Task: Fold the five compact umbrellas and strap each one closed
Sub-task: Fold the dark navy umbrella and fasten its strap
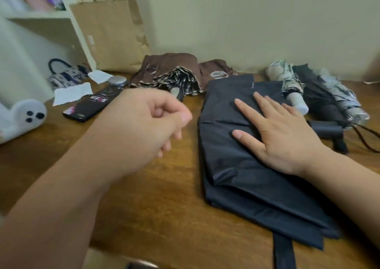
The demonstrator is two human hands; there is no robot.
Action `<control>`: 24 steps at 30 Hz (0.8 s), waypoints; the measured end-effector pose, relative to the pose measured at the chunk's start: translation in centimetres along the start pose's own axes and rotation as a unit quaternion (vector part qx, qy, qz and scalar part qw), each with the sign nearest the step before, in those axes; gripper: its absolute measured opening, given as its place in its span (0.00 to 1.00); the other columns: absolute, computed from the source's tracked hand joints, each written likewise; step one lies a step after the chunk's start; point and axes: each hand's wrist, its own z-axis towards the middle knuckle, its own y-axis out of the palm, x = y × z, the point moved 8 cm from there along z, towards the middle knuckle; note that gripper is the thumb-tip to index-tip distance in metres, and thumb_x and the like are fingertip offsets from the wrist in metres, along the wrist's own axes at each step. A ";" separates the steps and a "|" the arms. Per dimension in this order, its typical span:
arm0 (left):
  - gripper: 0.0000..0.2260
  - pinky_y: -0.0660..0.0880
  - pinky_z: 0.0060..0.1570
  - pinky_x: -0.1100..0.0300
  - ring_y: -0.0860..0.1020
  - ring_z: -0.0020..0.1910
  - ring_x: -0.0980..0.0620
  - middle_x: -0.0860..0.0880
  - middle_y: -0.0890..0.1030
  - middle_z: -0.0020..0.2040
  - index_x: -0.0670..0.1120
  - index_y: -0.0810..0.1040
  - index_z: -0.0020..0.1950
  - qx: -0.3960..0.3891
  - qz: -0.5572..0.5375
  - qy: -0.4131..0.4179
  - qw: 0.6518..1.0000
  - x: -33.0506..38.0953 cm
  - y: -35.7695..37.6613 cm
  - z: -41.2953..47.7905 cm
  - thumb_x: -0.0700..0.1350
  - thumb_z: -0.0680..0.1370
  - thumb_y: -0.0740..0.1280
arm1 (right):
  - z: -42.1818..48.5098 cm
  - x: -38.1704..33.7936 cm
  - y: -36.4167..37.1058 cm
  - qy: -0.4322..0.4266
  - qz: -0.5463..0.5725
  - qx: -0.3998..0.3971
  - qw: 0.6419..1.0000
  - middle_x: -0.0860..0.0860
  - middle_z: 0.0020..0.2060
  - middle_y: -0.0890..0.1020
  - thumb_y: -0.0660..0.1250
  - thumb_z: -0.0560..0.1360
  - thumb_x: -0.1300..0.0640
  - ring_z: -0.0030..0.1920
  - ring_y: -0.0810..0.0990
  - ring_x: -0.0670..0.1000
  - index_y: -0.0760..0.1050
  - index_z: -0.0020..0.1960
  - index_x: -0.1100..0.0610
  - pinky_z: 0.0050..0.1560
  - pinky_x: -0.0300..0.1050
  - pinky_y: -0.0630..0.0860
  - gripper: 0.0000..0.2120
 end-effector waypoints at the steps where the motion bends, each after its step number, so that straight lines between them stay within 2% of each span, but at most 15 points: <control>1: 0.03 0.77 0.27 0.60 0.78 0.25 0.55 0.52 0.83 0.32 0.51 0.84 0.43 -0.051 -0.019 -0.047 0.997 -0.5 1.1 -1.5 0.46 0.77 0.72 | 0.1 0.1 -0.1 0.000 0.001 0.006 1.000 0.56 0.81 0.58 0.37 0.76 0.25 0.80 0.58 0.59 0.46 0.82 0.39 0.77 0.60 0.58 0.38; 2: 0.01 0.75 0.24 0.60 0.77 0.23 0.54 0.51 0.84 0.32 0.51 0.84 0.44 -0.104 -0.043 -0.094 0.989 -1.1 2.7 -3.0 0.46 0.75 0.74 | 0.0 0.1 -0.2 0.000 0.002 0.013 1.000 0.56 0.81 0.59 0.37 0.76 0.25 0.80 0.58 0.58 0.47 0.82 0.40 0.77 0.60 0.59 0.38; 3: 0.04 0.73 0.21 0.60 0.76 0.22 0.54 0.50 0.84 0.33 0.51 0.83 0.48 -0.146 -0.067 -0.129 0.979 -1.7 4.3 -4.2 0.46 0.74 0.75 | -0.1 0.0 -0.3 -0.001 0.004 0.018 1.000 0.55 0.81 0.59 0.38 0.76 0.25 0.80 0.58 0.58 0.49 0.82 0.40 0.77 0.61 0.59 0.38; 5: 0.10 0.71 0.21 0.63 0.75 0.22 0.56 0.51 0.85 0.35 0.53 0.81 0.54 -0.167 -0.086 -0.168 0.968 -2.8 6.4 -5.3 0.49 0.74 0.76 | -0.2 -0.1 -0.3 -0.005 0.013 0.026 1.000 0.55 0.81 0.60 0.40 0.76 0.25 0.80 0.57 0.57 0.51 0.82 0.40 0.77 0.63 0.58 0.38; 8: 0.12 0.69 0.24 0.65 0.72 0.21 0.58 0.51 0.84 0.33 0.54 0.79 0.56 -0.138 -0.109 -0.188 0.966 -3.6 7.2 -5.1 0.51 0.74 0.76 | -0.5 -0.2 -0.4 -0.009 0.027 0.030 0.999 0.54 0.81 0.58 0.41 0.75 0.23 0.81 0.55 0.56 0.52 0.82 0.39 0.77 0.65 0.57 0.39; 12: 0.10 0.67 0.20 0.67 0.70 0.19 0.57 0.50 0.80 0.28 0.57 0.77 0.52 -0.093 -0.142 -0.171 0.970 -3.6 7.3 -4.3 0.48 0.75 0.75 | -0.8 -0.2 -0.5 -0.007 0.045 0.026 0.999 0.52 0.82 0.54 0.42 0.72 0.21 0.82 0.50 0.55 0.49 0.82 0.38 0.77 0.67 0.53 0.42; 18: 0.06 0.62 0.17 0.65 0.69 0.19 0.55 0.48 0.76 0.27 0.48 0.85 0.52 -0.022 -0.228 -0.181 0.956 -4.3 7.0 -4.3 0.41 0.76 0.74 | -1.8 0.1 0.0 0.070 0.076 0.012 0.995 0.52 0.83 0.44 0.44 0.72 0.22 0.82 0.41 0.55 0.40 0.81 0.38 0.80 0.63 0.44 0.43; 21: 0.13 0.64 0.17 0.65 0.71 0.20 0.54 0.46 0.78 0.29 0.48 0.80 0.62 -0.115 -0.222 -0.195 0.948 -3.6 7.9 -4.1 0.46 0.77 0.73 | -2.3 -0.1 0.5 0.113 0.093 -0.010 0.989 0.54 0.83 0.43 0.47 0.74 0.25 0.82 0.40 0.56 0.40 0.82 0.41 0.80 0.63 0.41 0.42; 22: 0.15 0.65 0.17 0.65 0.72 0.20 0.53 0.45 0.78 0.30 0.48 0.78 0.64 -0.146 -0.220 -0.203 0.943 -3.4 8.4 -4.0 0.46 0.78 0.72 | -2.5 -0.2 0.6 0.117 0.093 -0.004 0.989 0.55 0.83 0.43 0.45 0.75 0.25 0.82 0.40 0.57 0.40 0.82 0.42 0.80 0.64 0.41 0.41; 24: 0.16 0.65 0.17 0.64 0.72 0.20 0.53 0.45 0.78 0.30 0.46 0.76 0.66 -0.160 -0.218 -0.210 0.940 -3.4 8.8 -3.6 0.45 0.79 0.71 | -2.8 -0.4 0.6 0.113 0.083 0.021 0.990 0.56 0.83 0.46 0.39 0.75 0.25 0.82 0.42 0.58 0.42 0.82 0.43 0.79 0.64 0.42 0.41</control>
